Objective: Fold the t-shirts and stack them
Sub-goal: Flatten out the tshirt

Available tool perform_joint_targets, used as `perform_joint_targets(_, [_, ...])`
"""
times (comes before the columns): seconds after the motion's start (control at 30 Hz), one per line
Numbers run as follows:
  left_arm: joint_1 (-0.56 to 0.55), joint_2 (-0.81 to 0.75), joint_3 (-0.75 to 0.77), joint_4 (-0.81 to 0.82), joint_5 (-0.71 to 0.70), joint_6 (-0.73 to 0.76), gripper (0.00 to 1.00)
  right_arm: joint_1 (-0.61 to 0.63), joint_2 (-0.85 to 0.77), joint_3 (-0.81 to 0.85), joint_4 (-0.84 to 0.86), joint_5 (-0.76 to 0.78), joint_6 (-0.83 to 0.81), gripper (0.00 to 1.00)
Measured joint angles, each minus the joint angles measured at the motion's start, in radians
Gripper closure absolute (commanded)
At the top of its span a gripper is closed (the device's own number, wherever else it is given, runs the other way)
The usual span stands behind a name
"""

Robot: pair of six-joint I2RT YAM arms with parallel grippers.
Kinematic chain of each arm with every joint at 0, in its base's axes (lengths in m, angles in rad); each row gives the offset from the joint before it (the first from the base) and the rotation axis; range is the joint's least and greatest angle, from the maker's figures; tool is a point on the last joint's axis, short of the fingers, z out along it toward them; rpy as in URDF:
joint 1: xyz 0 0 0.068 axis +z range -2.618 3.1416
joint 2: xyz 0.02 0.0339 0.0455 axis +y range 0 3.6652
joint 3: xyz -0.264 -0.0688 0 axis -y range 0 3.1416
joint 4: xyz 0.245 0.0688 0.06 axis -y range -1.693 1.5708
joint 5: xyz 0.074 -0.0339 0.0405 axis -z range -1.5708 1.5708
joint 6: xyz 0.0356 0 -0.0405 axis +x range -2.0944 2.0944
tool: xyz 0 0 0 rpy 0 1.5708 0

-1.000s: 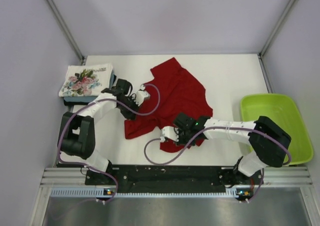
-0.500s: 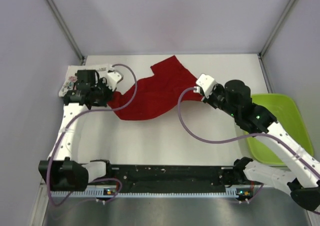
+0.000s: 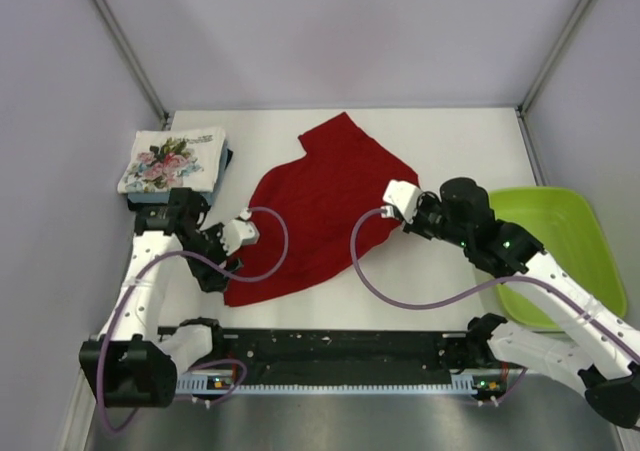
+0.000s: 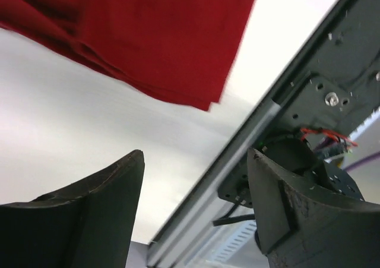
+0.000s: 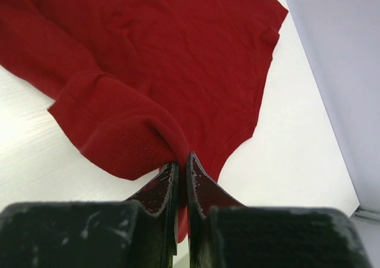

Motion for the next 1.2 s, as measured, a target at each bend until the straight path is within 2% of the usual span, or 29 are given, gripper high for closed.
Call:
perform_joint_targets(0.07, [-0.024,0.025,0.082,0.007,0.032,-0.036,0.3,0.0,-0.022,-0.024,0.005,-0.01,-0.002,1.0])
perform_joint_targets(0.17, [-0.12,0.095,0.166,0.079,0.073,-0.099,0.28,0.0,-0.054,-0.051,0.005,-0.01,-0.006,1.0])
perform_joint_targets(0.27, [-0.21,0.182,0.159,0.168,0.082,-0.128,0.27,0.0,-0.066,-0.065,0.005,-0.003,-0.008,1.0])
perform_joint_targets(0.37, [-0.254,0.307,0.156,0.22,0.082,-0.134,0.27,0.0,-0.064,-0.079,0.015,0.011,-0.008,1.0])
perform_joint_targets(0.57, [-0.261,0.563,0.193,0.311,-0.005,-0.161,0.28,0.0,-0.042,-0.101,0.024,0.037,-0.007,1.0])
perform_joint_targets(0.8, [-0.239,0.61,0.22,0.364,-0.111,-0.163,0.34,0.0,-0.037,-0.105,0.026,0.075,-0.005,1.0])
perform_joint_targets(1.0, [-0.216,0.615,0.211,0.356,-0.144,-0.145,0.48,0.0,-0.027,-0.122,0.024,0.09,-0.006,1.0])
perform_joint_targets(1.1, [-0.212,0.624,0.205,0.345,-0.148,-0.142,0.62,0.0,-0.024,-0.122,0.026,0.097,-0.006,1.0])
perform_joint_targets(1.13, [-0.211,0.624,0.197,0.345,-0.152,-0.142,0.71,0.0,-0.024,-0.122,0.026,0.099,-0.006,1.0])
perform_joint_targets(1.2, [-0.211,0.624,0.186,0.337,-0.163,-0.14,0.96,0.0,-0.024,-0.122,0.026,0.103,-0.006,1.0])
